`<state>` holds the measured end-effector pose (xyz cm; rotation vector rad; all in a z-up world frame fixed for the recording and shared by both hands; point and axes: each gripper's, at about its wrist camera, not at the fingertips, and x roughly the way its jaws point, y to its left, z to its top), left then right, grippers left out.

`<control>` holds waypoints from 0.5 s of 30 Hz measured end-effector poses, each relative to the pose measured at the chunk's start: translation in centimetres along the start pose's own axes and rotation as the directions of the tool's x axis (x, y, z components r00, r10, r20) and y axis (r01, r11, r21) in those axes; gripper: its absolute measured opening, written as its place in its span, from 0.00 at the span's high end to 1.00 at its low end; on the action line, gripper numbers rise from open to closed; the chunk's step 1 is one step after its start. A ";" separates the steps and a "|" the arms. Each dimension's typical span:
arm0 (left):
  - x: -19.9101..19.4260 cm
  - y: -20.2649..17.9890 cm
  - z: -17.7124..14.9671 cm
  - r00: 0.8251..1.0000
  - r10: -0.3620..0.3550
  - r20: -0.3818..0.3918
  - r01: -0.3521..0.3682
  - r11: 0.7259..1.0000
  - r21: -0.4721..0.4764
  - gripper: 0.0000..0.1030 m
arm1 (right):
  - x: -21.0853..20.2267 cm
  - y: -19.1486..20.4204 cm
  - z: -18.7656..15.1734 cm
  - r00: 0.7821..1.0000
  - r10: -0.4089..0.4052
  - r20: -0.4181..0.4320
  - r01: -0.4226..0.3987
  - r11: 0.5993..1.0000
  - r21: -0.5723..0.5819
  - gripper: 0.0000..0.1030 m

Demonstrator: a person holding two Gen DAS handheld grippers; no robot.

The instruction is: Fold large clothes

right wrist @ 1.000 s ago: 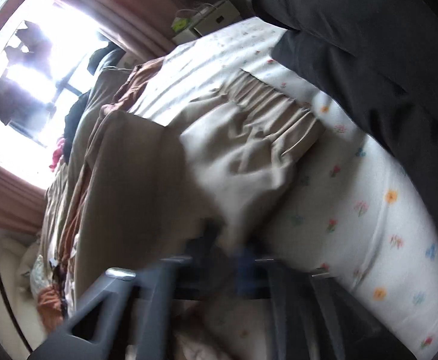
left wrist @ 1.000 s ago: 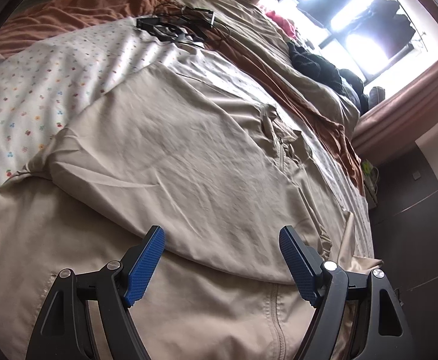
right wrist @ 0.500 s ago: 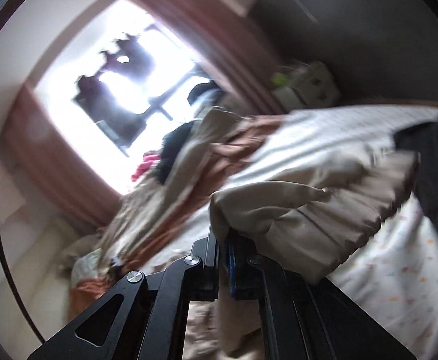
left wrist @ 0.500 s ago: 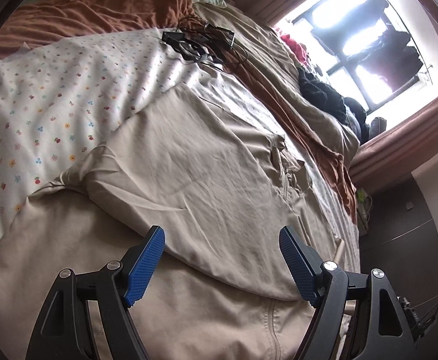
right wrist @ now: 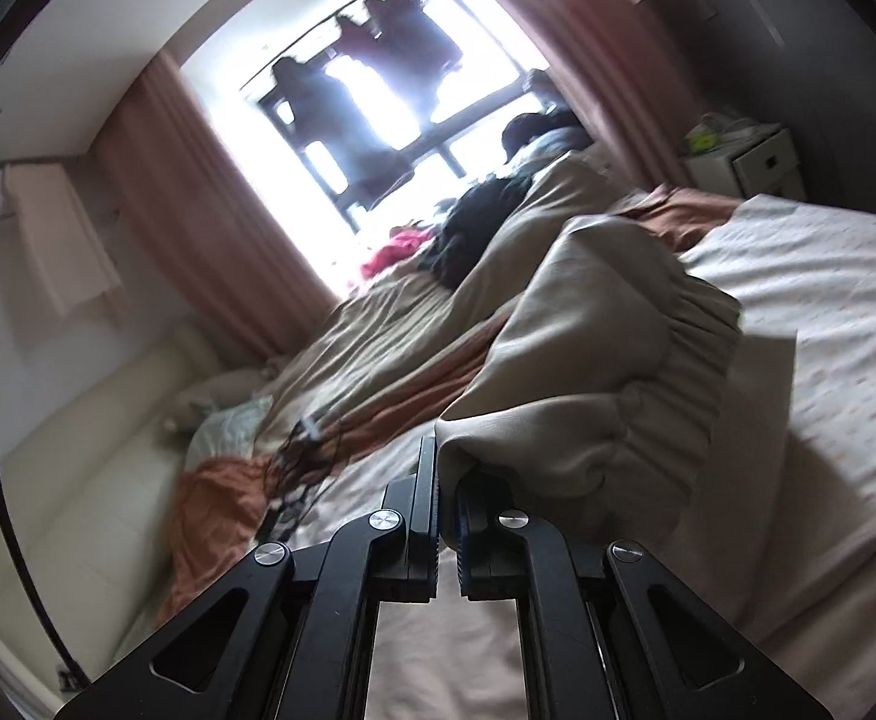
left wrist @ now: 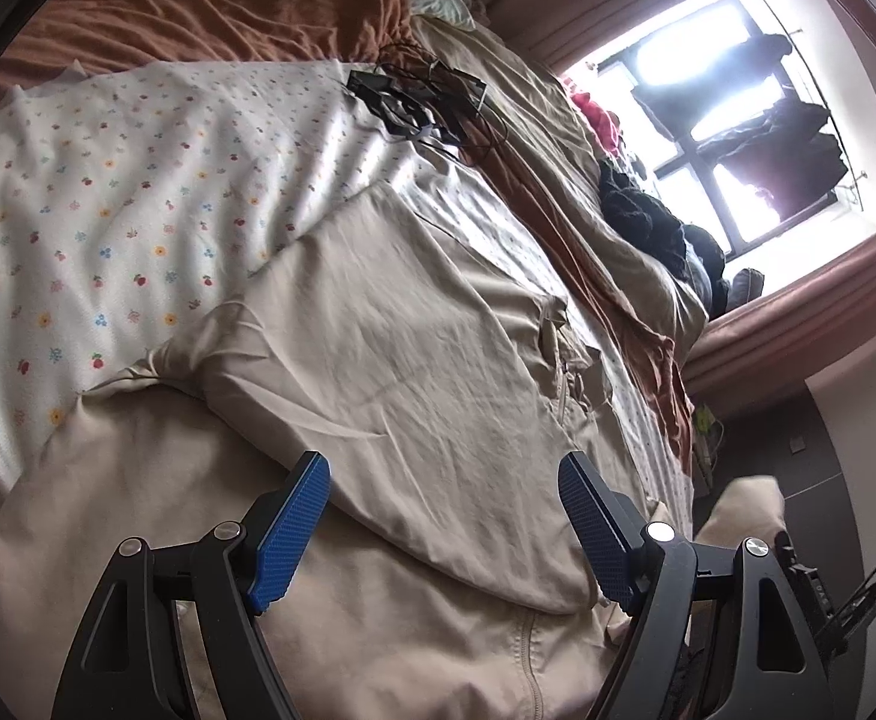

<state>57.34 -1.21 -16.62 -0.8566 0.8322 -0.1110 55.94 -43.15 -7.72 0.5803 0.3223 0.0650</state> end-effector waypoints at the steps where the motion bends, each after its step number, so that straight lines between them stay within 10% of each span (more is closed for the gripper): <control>1: 0.0 0.2 0.2 1.000 0.007 0.003 -0.007 1.000 -0.005 0.23 | 0.6 0.6 -0.9 1.000 0.014 -0.021 -0.014 1.000 -0.009 0.95; 7: -0.8 1.6 0.8 0.996 0.068 0.048 -0.066 0.997 -0.051 0.23 | 6.3 3.4 -6.4 0.976 0.055 -0.210 -0.070 0.995 -0.065 0.95; 11: -0.7 1.9 1.2 0.995 0.092 0.047 -0.090 0.995 -0.051 0.23 | 9.7 4.9 -10.2 0.923 0.016 -0.386 -0.076 0.987 -0.142 0.90; 15: -0.1 2.0 1.0 0.995 0.098 0.028 -0.097 0.994 -0.043 0.23 | 9.4 4.4 -11.7 0.870 0.041 -0.491 -0.106 0.989 -0.104 0.41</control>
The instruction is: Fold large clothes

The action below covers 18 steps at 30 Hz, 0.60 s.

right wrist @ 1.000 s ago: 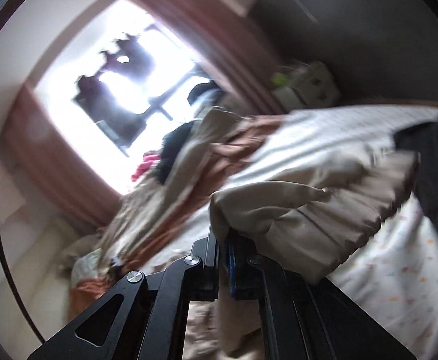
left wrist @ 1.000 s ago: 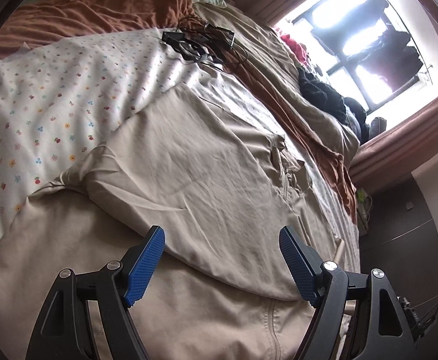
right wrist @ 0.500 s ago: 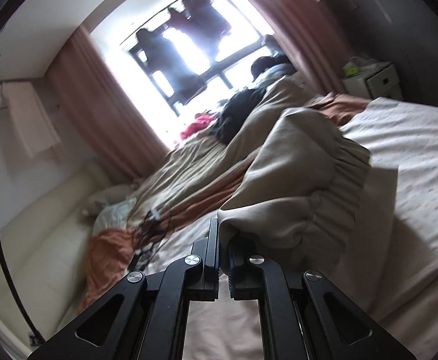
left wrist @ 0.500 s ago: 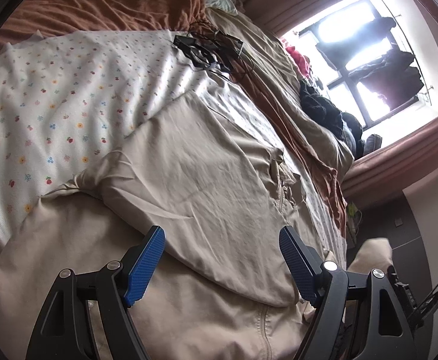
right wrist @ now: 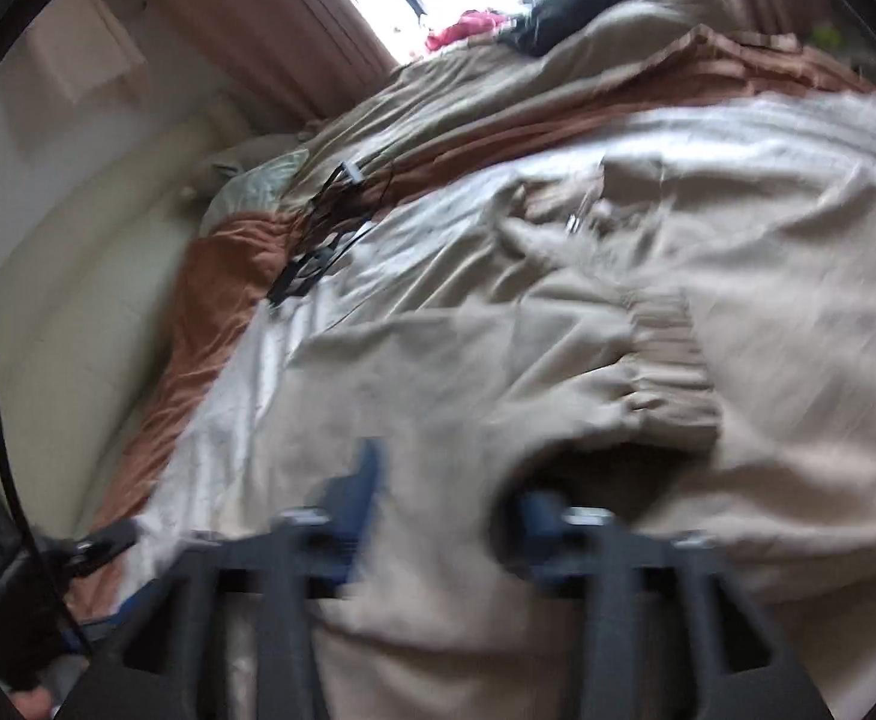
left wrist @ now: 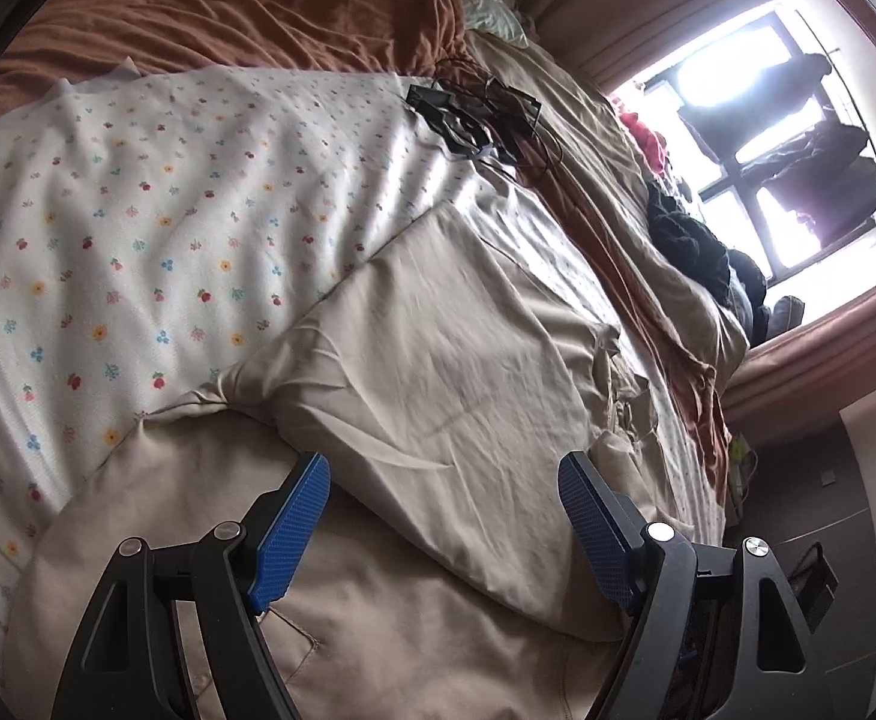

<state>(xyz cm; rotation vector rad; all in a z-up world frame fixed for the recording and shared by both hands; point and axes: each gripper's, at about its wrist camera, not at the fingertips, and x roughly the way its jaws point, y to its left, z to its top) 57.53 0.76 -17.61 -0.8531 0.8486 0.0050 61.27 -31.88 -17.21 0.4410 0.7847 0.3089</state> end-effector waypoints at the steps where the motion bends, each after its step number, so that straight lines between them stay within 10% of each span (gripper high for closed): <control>1: 0.1 -0.1 0.0 1.000 0.003 0.000 -0.003 1.000 0.006 0.23 | -0.5 -0.3 -0.4 1.000 0.011 0.004 -0.011 1.000 0.025 0.36; 10: 1.3 -3.6 -1.8 0.999 -0.008 -0.031 0.012 0.991 0.131 0.23 | -6.1 -5.9 -2.0 0.999 -0.046 0.025 0.038 0.969 0.243 0.36; 18: 3.7 -9.4 -5.2 0.994 -0.028 -0.103 0.061 0.943 0.327 0.23 | -11.2 -14.5 -3.9 0.983 -0.164 0.083 0.101 0.860 0.500 0.36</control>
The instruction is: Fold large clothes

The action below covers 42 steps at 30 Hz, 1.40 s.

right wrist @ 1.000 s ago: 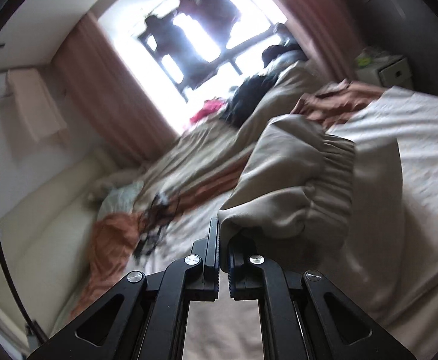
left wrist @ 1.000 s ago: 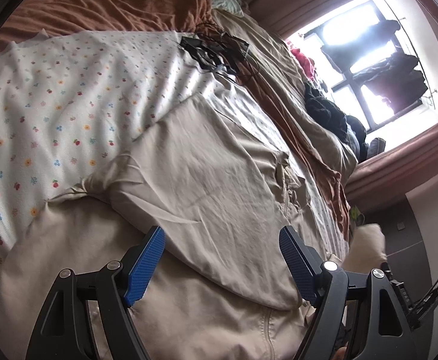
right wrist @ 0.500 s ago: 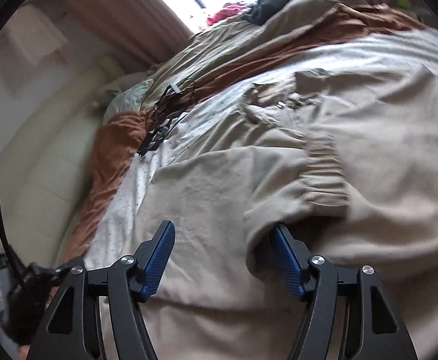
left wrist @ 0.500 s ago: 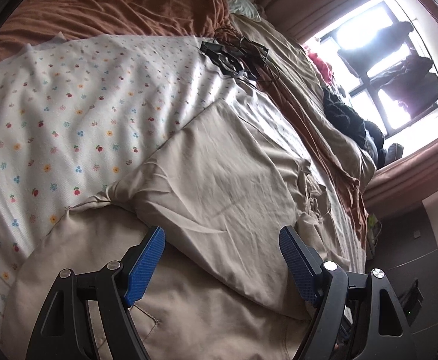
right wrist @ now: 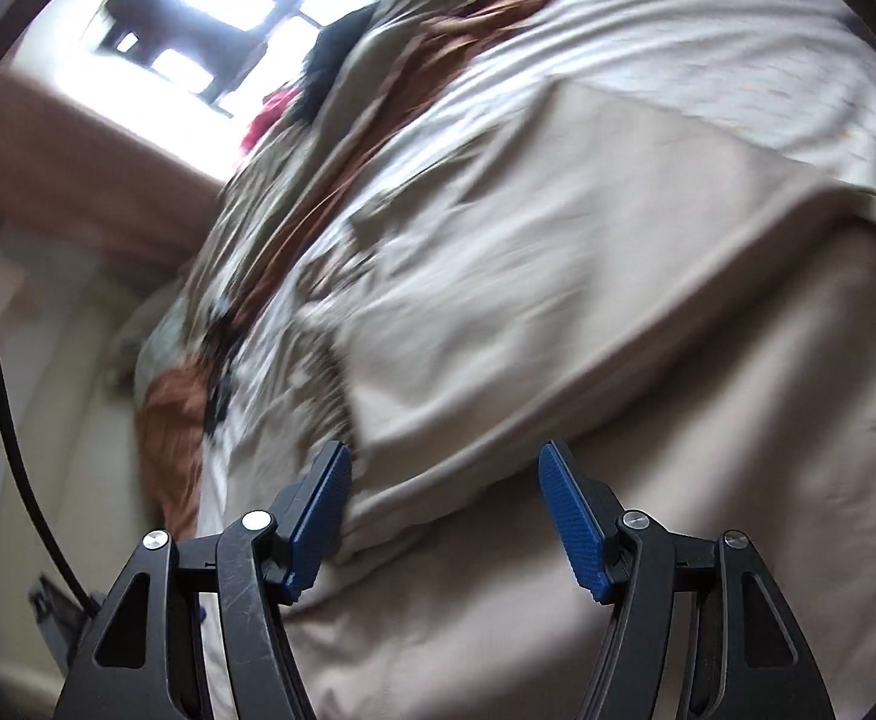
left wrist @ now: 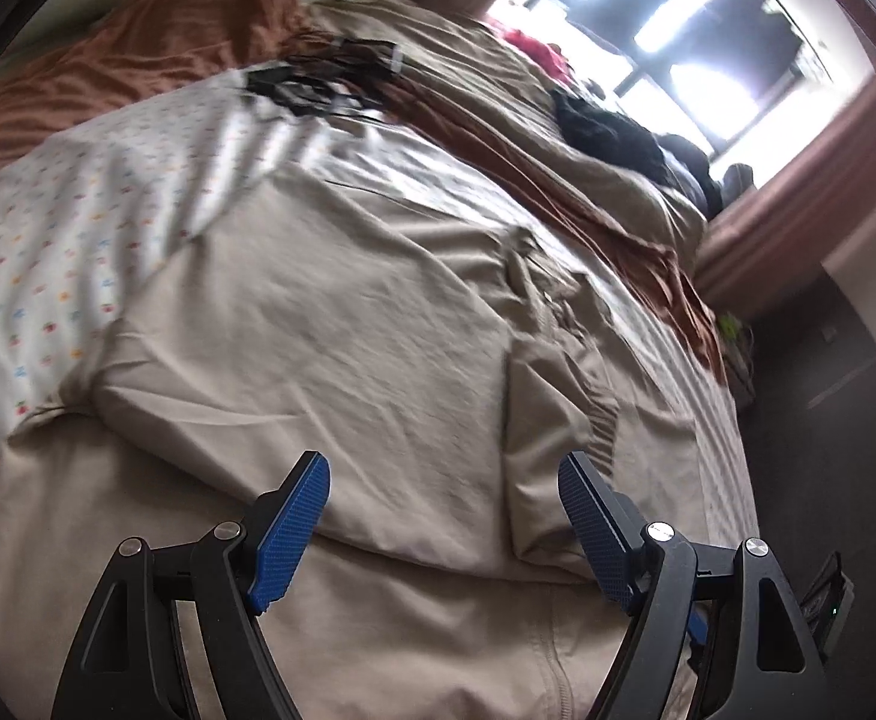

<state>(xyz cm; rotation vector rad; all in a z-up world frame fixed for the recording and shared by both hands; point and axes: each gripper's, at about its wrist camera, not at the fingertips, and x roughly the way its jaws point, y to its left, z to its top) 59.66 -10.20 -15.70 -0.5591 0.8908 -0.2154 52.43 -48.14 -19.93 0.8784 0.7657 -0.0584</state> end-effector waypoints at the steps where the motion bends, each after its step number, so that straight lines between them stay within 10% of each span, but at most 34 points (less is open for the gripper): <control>1: 0.3 -0.6 -0.2 1.000 -0.009 -0.011 0.009 1.000 0.017 0.23 | -0.3 -0.7 0.4 1.000 -0.009 0.012 0.009 1.000 0.021 0.36; 10: 4.9 -6.8 -3.2 0.993 0.020 -0.114 0.007 0.972 0.233 0.23 | -0.9 -7.8 3.4 0.996 -0.057 0.062 0.042 0.975 0.218 0.48; 14: 7.6 -8.7 -4.1 0.987 0.059 -0.149 -0.011 0.954 0.301 0.23 | -0.3 -9.1 4.3 0.996 -0.072 0.061 0.055 0.966 0.252 0.72; 23: 12.0 -8.0 -4.5 0.959 0.246 -0.139 -0.177 0.907 0.382 0.23 | -1.2 -11.3 6.0 0.985 -0.111 0.132 0.068 0.953 0.294 0.90; 29: 10.3 -4.0 -2.3 0.956 0.277 -0.091 -0.248 0.937 0.245 0.23 | -1.4 -12.1 6.2 0.988 -0.089 0.127 0.040 0.937 0.347 0.87; 32: 9.2 -2.0 -1.4 0.961 0.264 -0.085 -0.248 0.956 0.159 0.23 | -2.1 -12.6 6.0 0.984 -0.076 0.164 0.011 0.930 0.366 0.59; 42: 5.4 1.6 0.1 0.972 0.233 -0.028 -0.233 0.973 0.004 0.23 | -1.0 -14.0 6.9 0.981 -0.011 0.194 -0.067 0.918 0.391 0.59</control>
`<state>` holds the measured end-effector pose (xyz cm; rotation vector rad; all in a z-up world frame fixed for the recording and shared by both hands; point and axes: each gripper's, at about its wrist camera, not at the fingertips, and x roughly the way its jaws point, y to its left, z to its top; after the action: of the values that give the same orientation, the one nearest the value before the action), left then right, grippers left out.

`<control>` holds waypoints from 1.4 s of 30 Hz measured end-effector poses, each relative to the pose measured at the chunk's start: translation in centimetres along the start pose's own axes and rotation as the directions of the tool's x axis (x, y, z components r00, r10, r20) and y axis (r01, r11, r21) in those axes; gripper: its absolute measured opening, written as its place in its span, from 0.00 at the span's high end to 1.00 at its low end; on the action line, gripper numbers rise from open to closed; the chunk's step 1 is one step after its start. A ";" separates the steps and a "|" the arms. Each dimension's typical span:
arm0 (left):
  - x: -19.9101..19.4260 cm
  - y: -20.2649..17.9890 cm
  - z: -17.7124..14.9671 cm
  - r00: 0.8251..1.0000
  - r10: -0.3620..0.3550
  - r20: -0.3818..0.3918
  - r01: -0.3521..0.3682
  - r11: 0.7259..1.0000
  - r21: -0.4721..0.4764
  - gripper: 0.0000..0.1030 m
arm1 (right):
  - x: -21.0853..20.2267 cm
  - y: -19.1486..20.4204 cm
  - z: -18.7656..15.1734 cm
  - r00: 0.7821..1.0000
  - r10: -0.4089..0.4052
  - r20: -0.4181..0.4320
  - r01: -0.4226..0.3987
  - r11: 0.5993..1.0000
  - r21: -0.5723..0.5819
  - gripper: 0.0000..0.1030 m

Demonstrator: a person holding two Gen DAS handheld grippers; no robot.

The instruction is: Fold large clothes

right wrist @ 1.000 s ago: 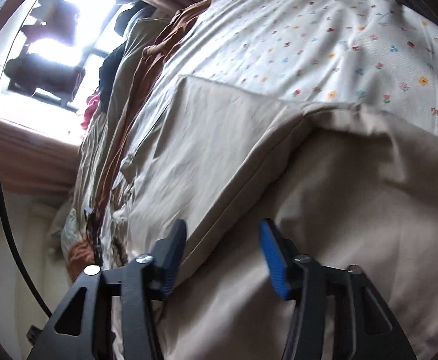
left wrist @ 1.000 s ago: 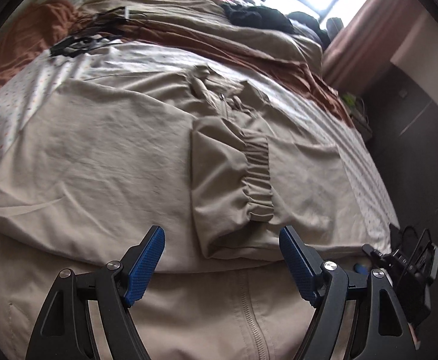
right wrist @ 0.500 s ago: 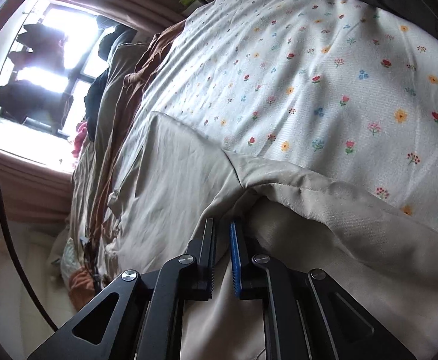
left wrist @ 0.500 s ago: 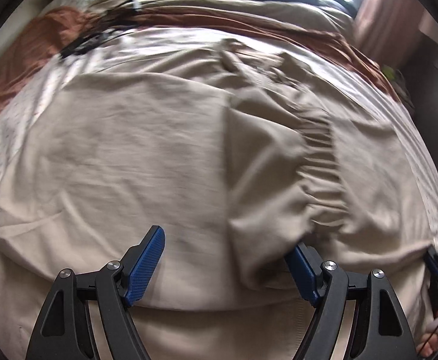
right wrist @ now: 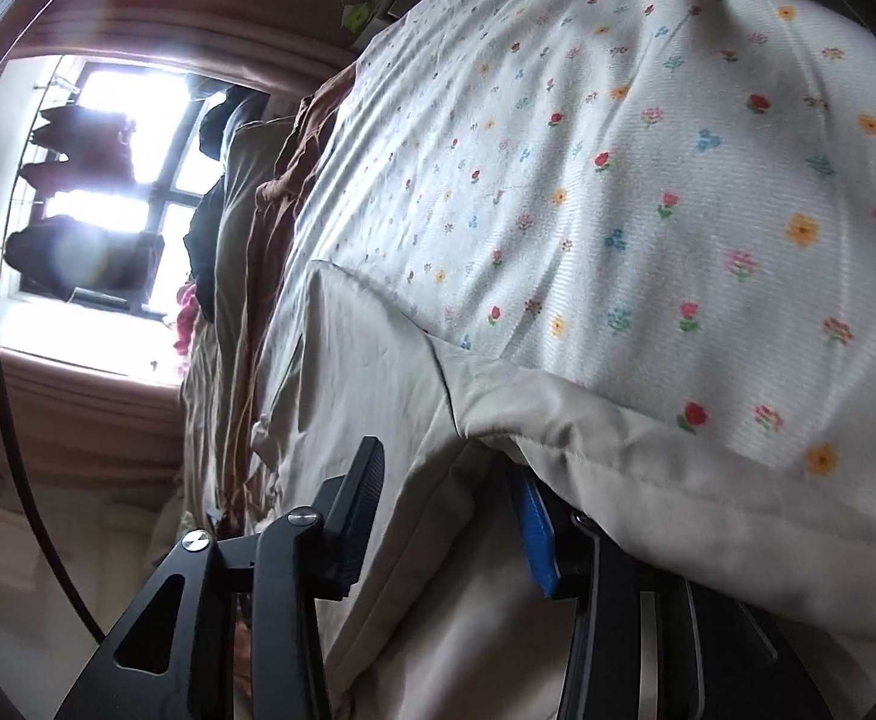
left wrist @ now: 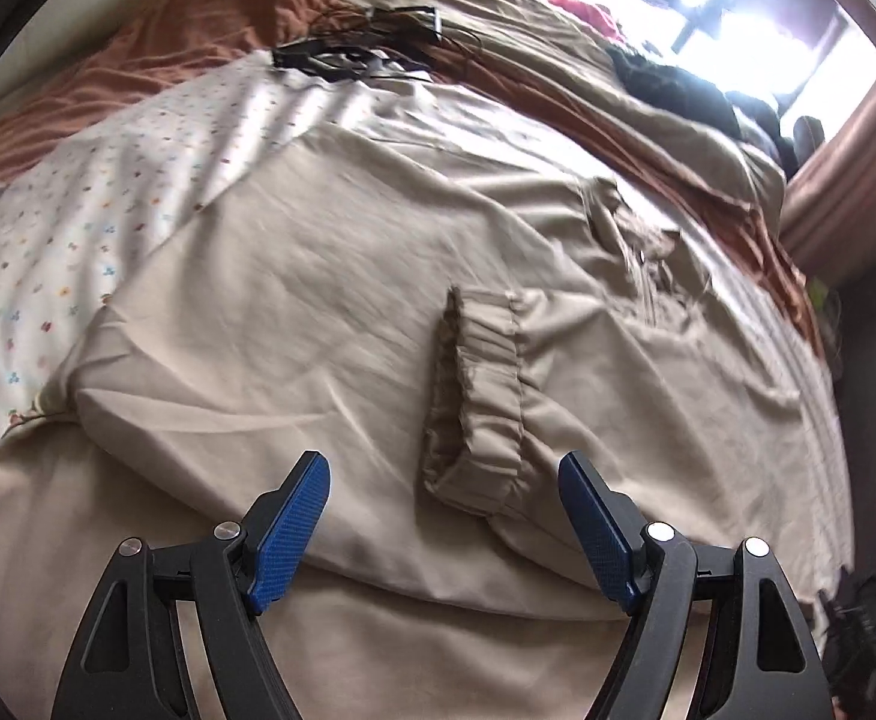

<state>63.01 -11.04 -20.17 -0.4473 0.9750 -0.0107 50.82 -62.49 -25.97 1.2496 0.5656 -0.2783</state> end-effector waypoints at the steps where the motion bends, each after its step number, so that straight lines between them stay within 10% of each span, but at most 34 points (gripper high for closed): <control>1: 0.0 0.3 0.2 1.000 -0.011 0.001 0.011 1.000 -0.009 0.23 | 0.1 0.1 0.1 1.000 -0.008 0.004 0.008 1.000 -0.010 0.63; 5: 1.1 0.6 0.7 0.999 -0.049 -0.020 0.049 0.998 -0.031 0.23 | 0.4 0.3 0.6 0.998 -0.047 0.034 0.049 0.998 -0.042 0.83; 16: 4.2 -1.9 -0.6 0.997 -0.017 -0.073 0.025 0.993 0.113 0.53 | 0.2 0.1 0.6 0.998 -0.059 0.023 0.060 0.997 -0.050 0.82; 23: 1.6 -1.5 -0.7 0.998 -0.021 -0.058 0.028 0.992 0.122 0.50 | -1.3 1.3 -0.8 0.999 -0.054 0.003 0.054 0.995 -0.086 0.50; 27: -1.5 -0.3 -1.4 0.999 -0.032 -0.024 0.034 0.995 0.089 0.22 | -2.4 2.4 -2.3 0.999 -0.044 -0.017 0.042 0.993 -0.113 0.46; 32: -5.3 1.1 -2.4 1.000 -0.021 0.008 0.021 0.997 0.081 0.17 | -4.1 3.4 -3.7 0.999 -0.027 -0.044 0.019 0.986 -0.166 0.16; 42: -13.1 7.0 -5.4 0.997 -0.013 0.076 0.011 1.000 0.022 0.10 | -9.2 3.6 -7.8 0.996 0.005 -0.092 -0.031 0.959 -0.283 0.06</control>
<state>49.91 -3.94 -14.96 -0.4306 0.8963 -0.0151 43.01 -54.95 -19.56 0.9912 0.6476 -0.1201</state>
